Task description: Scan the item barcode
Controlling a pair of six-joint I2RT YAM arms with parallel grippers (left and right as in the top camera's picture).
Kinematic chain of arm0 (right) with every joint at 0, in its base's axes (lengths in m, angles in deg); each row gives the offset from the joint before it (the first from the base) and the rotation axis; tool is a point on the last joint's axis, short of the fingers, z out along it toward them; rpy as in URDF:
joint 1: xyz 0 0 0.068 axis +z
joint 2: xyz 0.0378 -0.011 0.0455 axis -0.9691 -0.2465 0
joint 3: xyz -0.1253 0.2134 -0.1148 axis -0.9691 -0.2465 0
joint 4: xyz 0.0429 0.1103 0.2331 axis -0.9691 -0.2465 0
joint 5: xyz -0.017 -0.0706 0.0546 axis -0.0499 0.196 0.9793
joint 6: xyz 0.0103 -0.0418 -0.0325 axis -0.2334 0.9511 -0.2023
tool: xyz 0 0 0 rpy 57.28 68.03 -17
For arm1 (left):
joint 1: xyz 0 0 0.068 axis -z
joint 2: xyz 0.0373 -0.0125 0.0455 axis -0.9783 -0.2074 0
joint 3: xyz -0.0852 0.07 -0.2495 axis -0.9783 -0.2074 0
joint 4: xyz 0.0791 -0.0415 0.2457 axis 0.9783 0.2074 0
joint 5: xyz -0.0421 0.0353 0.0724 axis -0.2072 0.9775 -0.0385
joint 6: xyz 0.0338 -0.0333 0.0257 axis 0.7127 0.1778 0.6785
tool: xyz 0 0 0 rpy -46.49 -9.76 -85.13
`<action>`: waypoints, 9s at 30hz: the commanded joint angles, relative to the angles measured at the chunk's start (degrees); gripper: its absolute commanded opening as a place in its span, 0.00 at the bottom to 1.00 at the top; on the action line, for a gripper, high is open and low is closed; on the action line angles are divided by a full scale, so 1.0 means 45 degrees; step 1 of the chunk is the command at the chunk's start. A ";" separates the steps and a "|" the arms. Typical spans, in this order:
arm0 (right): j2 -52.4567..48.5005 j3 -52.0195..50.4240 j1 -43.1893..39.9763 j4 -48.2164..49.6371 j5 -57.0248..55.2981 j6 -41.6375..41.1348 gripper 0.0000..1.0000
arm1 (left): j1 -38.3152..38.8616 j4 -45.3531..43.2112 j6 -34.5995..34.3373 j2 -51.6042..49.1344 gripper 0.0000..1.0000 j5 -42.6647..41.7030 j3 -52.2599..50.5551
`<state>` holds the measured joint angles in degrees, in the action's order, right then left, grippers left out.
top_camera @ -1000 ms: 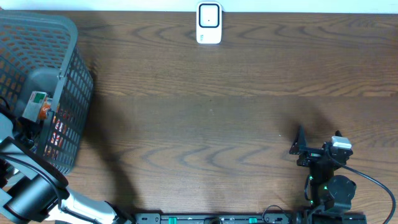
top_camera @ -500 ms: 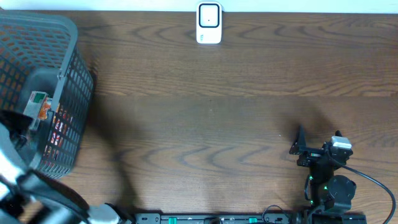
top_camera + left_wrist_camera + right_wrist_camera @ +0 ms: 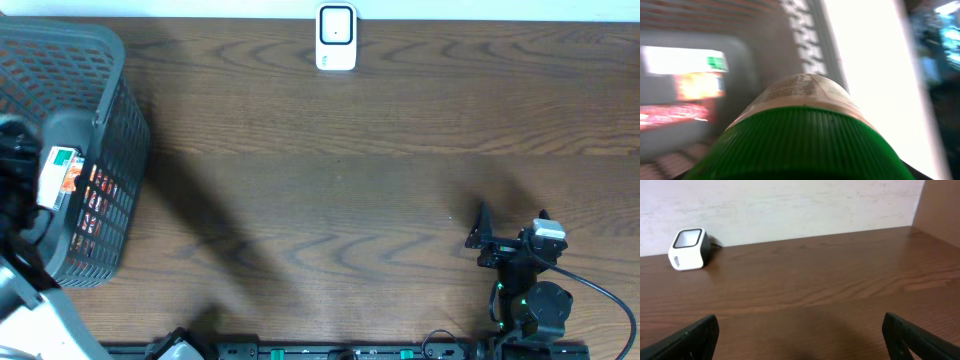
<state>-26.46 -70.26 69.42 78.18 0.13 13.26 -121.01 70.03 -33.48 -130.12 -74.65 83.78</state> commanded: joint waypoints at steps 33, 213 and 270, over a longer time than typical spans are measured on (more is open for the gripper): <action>0.0078 -0.0058 -0.0083 0.0010 0.0097 0.0170 0.99 | 1.7165 -0.2254 0.3492 -1.1098 0.72 0.6844 -0.0175; 0.0078 -0.0058 -0.0083 0.0010 0.0097 0.0170 0.99 | 1.4246 -0.0787 0.2307 -0.7150 0.99 0.6795 -0.1273; 0.0078 -0.0058 -0.0083 0.0010 0.0097 0.0170 0.99 | 0.2297 0.4692 1.2915 -0.9908 0.98 0.7791 0.5790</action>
<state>-26.44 -70.32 69.42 78.20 0.53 13.26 -109.67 91.71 10.52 -173.09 -33.67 111.41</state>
